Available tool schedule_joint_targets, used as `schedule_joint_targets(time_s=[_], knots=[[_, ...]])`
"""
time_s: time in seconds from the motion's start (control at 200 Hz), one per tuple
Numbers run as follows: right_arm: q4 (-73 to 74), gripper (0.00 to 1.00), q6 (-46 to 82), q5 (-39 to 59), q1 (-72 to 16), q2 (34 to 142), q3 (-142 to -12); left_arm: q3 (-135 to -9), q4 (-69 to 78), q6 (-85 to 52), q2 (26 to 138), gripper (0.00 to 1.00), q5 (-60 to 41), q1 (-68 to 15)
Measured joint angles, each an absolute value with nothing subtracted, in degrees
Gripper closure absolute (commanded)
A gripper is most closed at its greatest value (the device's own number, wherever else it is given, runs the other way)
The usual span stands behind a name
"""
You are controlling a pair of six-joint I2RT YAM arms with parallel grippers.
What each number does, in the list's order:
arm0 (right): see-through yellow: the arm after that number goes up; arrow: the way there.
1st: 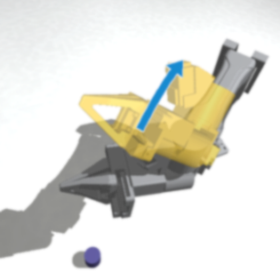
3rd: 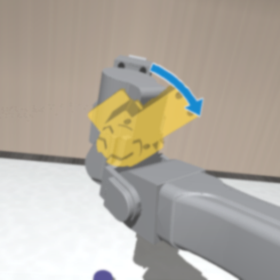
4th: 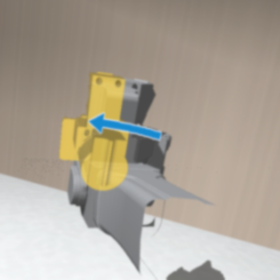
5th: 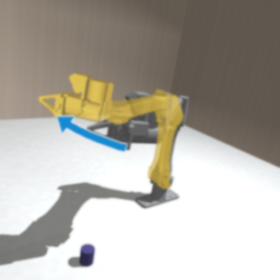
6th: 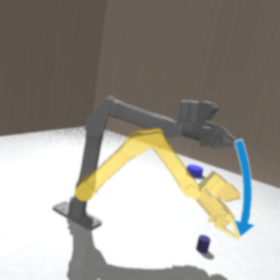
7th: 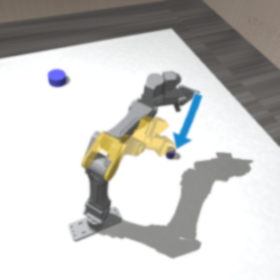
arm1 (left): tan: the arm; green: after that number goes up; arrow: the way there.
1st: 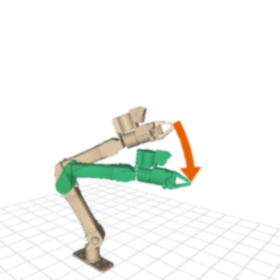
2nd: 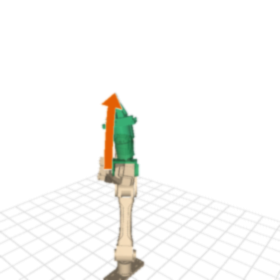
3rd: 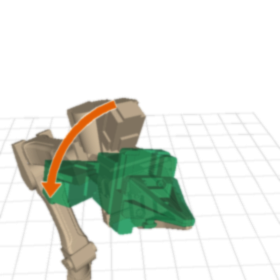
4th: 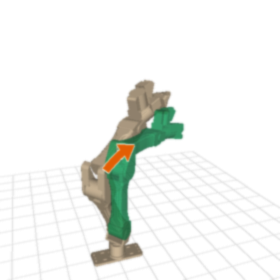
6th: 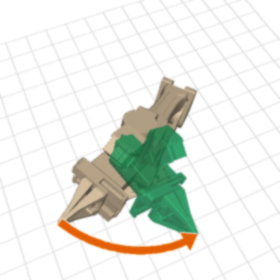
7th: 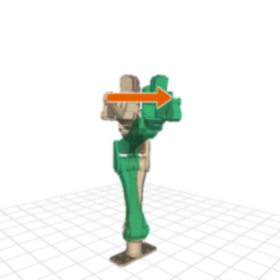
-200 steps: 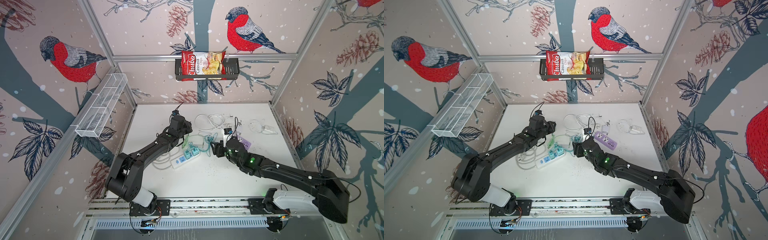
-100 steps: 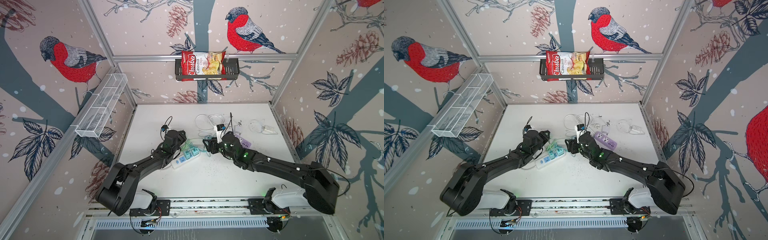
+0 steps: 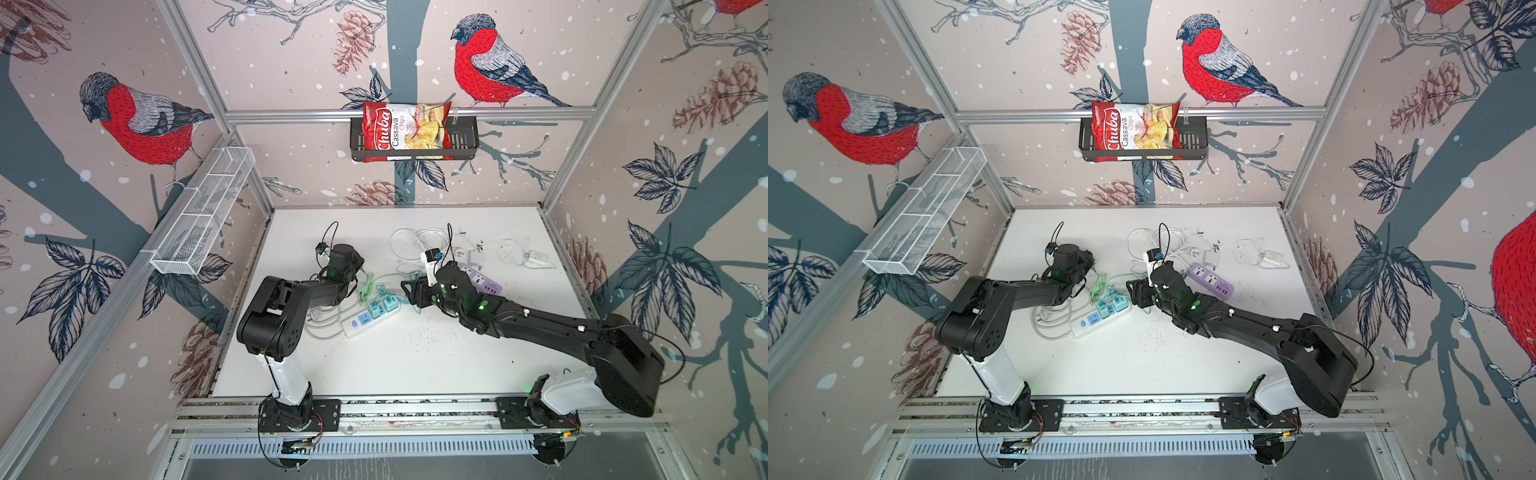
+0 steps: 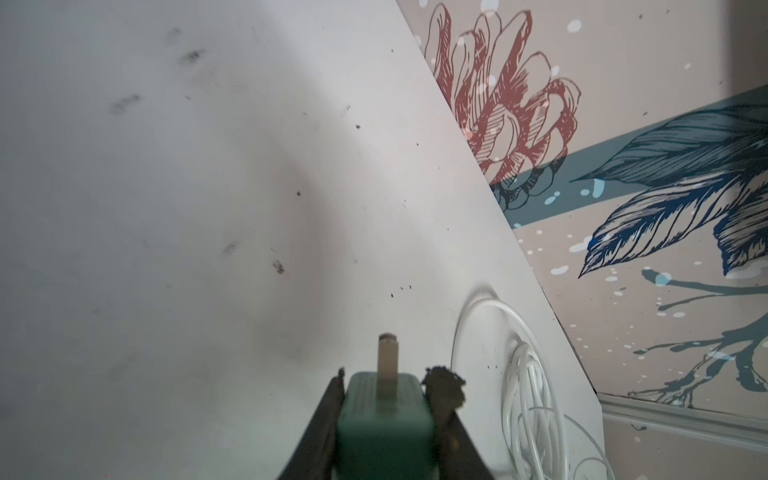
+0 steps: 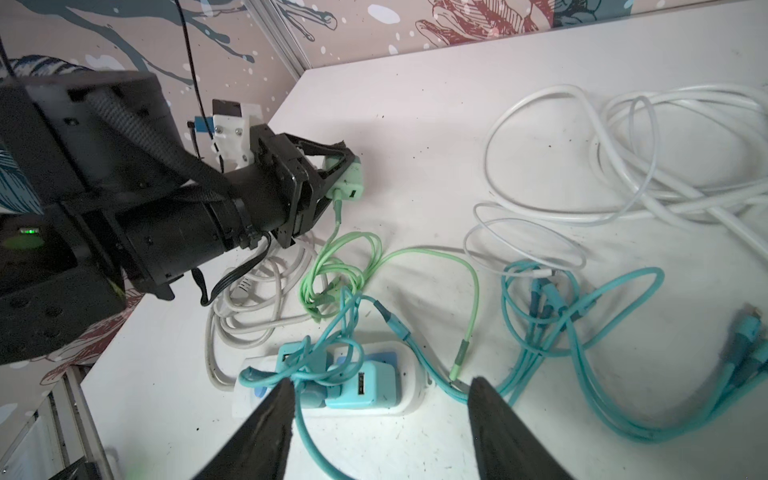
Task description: Insert the plug
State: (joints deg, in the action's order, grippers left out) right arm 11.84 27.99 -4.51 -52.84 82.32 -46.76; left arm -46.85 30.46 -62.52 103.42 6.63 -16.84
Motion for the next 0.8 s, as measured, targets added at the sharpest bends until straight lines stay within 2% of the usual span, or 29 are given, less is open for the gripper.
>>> schedule_joint_targets(time_s=[0.045, 0.13, 0.25, 0.64, 0.8], knots=[[11.84, 0.34, 28.01, -4.54, -52.84, 82.61, -46.81, -46.94, 29.87, -62.50, 103.81, 0.80, 6.39, -16.73], [11.81, 0.34, 28.01, -4.54, -52.84, 82.98, -46.81, -46.89, 28.51, -62.50, 103.98, 0.67, 6.35, -16.71], [11.81, 0.34, 28.01, -4.56, -52.84, 83.09, -46.74, -46.30, 27.44, -62.52, 103.88, 0.59, 6.57, -16.73], [11.86, 0.34, 28.05, -4.47, -52.82, 82.85, -46.00, -42.41, 28.03, -64.18, 102.87, 0.59, 6.39, -16.75], [11.66, 0.34, 28.03, -2.85, -52.84, 82.96, -47.09, -41.39, 28.03, -64.29, 101.75, 0.67, 6.17, -16.78]])
